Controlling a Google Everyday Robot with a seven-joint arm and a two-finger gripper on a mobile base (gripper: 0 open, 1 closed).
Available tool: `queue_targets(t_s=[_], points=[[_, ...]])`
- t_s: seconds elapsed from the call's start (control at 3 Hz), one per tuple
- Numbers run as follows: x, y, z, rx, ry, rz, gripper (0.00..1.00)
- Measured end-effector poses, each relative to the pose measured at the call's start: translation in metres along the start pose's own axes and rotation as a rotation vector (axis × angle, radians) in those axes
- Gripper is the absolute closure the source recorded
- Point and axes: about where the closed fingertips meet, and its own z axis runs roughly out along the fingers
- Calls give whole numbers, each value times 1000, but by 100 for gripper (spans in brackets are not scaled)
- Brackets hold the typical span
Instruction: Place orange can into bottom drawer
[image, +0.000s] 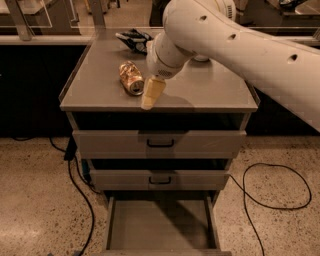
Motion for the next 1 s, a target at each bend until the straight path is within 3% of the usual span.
queue_targets(t_s=[0.33, 1.0], points=[[0, -14, 15, 2, 1, -38, 0], [2, -34, 47, -27, -37, -56, 0]])
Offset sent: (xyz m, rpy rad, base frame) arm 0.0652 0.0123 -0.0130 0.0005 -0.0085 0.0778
